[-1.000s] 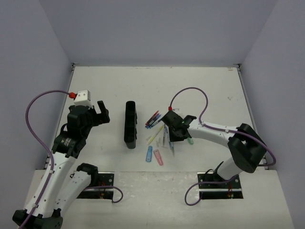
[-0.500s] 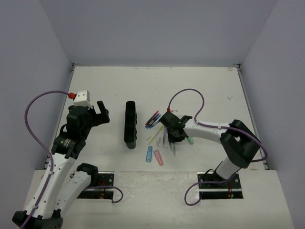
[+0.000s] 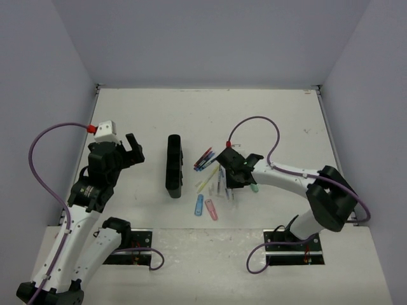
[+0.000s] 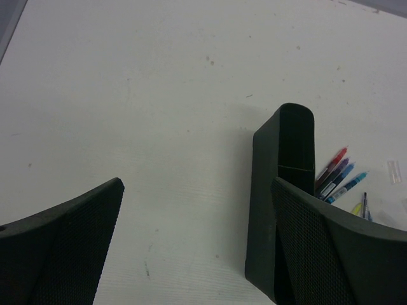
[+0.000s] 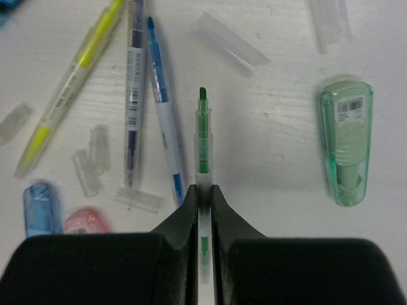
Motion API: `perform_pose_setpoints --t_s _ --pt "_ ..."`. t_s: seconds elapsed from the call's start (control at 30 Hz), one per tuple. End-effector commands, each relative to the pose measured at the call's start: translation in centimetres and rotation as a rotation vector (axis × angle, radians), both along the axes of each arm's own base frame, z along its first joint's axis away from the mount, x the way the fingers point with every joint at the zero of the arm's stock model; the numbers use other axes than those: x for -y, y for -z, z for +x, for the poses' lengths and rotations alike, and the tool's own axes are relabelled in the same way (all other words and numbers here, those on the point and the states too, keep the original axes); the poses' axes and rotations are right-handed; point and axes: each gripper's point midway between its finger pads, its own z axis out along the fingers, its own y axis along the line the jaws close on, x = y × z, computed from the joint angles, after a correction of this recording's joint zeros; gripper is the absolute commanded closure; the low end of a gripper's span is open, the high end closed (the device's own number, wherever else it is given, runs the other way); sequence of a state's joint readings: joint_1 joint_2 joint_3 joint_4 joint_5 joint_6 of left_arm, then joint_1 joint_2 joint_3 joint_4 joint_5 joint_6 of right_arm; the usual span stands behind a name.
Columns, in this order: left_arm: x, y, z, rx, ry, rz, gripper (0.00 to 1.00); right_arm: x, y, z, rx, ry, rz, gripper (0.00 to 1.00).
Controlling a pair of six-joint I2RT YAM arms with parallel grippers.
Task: Sort the stationery into containers
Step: Pick up the pen from the center of the board, then close the pen cap on the pen.
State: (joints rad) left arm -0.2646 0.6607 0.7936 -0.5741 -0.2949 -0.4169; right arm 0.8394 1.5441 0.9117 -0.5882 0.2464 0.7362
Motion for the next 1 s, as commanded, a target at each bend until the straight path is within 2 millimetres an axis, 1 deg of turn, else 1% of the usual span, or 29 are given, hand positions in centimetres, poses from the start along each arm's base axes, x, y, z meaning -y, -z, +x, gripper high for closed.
perform_pose_setpoints --t_s 0.0,0.03,0.07,0.1,0.13,0.17,0.23,0.3,0.33,0.37,0.4,0.47,0.5,0.53,0.57,0.6,0.63,0.7,0.73,0.77,0.8,0.83,0.87,0.97 --pt "1.9 -3.3 0.2 0.053 0.070 -0.084 0.00 0.9 -5.8 -0.3 0.123 0.027 0.097 1.00" --pt "2.1 -3.9 0.2 0.059 0.072 -0.102 0.00 1.0 -6.9 -0.4 0.145 0.022 0.122 1.00" --pt "2.3 -4.0 0.4 0.049 0.072 -0.119 0.00 1.2 -7.6 -0.7 0.158 0.016 0.140 1.00" --pt "2.8 -4.2 0.7 0.032 0.065 -0.162 0.00 1.4 -9.3 -1.0 0.197 0.006 0.187 1.00" --pt "3.3 -4.3 0.8 0.022 0.058 -0.208 0.00 1.7 -10.7 -1.1 0.232 0.002 0.221 1.00" --pt "4.0 -3.9 1.0 0.001 0.068 -0.238 0.00 2.0 -11.3 -1.2 0.250 0.002 0.232 1.00" --pt "6.6 -3.1 1.2 -0.040 0.082 -0.312 0.00 2.9 -12.7 -1.2 0.301 0.014 0.244 1.00" --pt "9.7 -2.7 0.6 -0.056 0.083 -0.323 0.00 4.0 -14.2 -1.2 0.344 0.033 0.259 1.00" --pt "12.6 -2.0 -0.3 -0.059 0.110 -0.264 0.00 4.4 -14.5 -1.2 0.351 0.039 0.259 1.00" --pt "14.6 -2.1 -1.2 -0.071 0.101 -0.297 0.00 4.9 -14.8 -1.1 0.366 0.050 0.255 1.00" --pt "17.0 -1.2 -2.0 -0.098 0.115 -0.264 0.00 5.4 -15.3 -1.1 0.377 0.063 0.253 1.00" --pt "20.7 0.9 -3.2 -0.159 0.149 -0.194 0.00 6.3 -16.0 -1.1 0.395 0.078 0.247 1.00" --pt "22.6 2.4 -3.7 -0.199 0.176 -0.152 0.01 6.5 -16.4 -1.3 0.401 0.079 0.252 1.00" --pt "24.3 4.3 -4.0 -0.243 0.200 -0.102 0.02 6.7 -16.8 -1.5 0.407 0.078 0.262 1.00" --pt "25.6 6.5 -4.2 -0.287 0.225 -0.053 0.06 6.8 -17.1 -1.6 0.415 0.077 0.274 1.00" --pt "27.5 7.6 -4.5 -0.312 0.303 -0.048 0.17 6.8 -17.1 -1.8 0.416 0.073 0.279 1.00" --pt "28.6 9.0 -4.7 -0.346 0.338 -0.037 0.26 6.9 -17.2 -2.0 0.418 0.070 0.286 1.00" --pt "29.8 11.3 -4.8 -0.392 0.375 0.011 0.40 7.2 -16.8 -2.1 0.418 0.074 0.283 1.00" --pt "30.2 12.0 -4.8 -0.407 0.388 0.025 0.41 7.3 -16.7 -2.2 0.418 0.073 0.281 1.00" --pt "30.9 12.3 -4.8 -0.419 0.409 0.033 0.49 7.4 -16.6 -2.2 0.418 0.072 0.278 1.00" --pt "31.3 13.4 -4.9 -0.441 0.421 0.057 0.55 7.5 -16.3 -2.2 0.416 0.073 0.271 1.00" --pt "31.7 13.9 -4.9 -0.451 0.431 0.067 0.62 7.5 -16.1 -2.2 0.413 0.076 0.265 1.00" --pt "32.0 14.6 -4.9 -0.463 0.440 0.075 0.64 7.6 -15.9 -2.2 0.410 0.077 0.259 1.00" --pt "32.1 16.4 -4.4 -0.492 0.451 0.094 0.62 7.7 -15.6 -2.2 0.403 0.075 0.249 1.00"
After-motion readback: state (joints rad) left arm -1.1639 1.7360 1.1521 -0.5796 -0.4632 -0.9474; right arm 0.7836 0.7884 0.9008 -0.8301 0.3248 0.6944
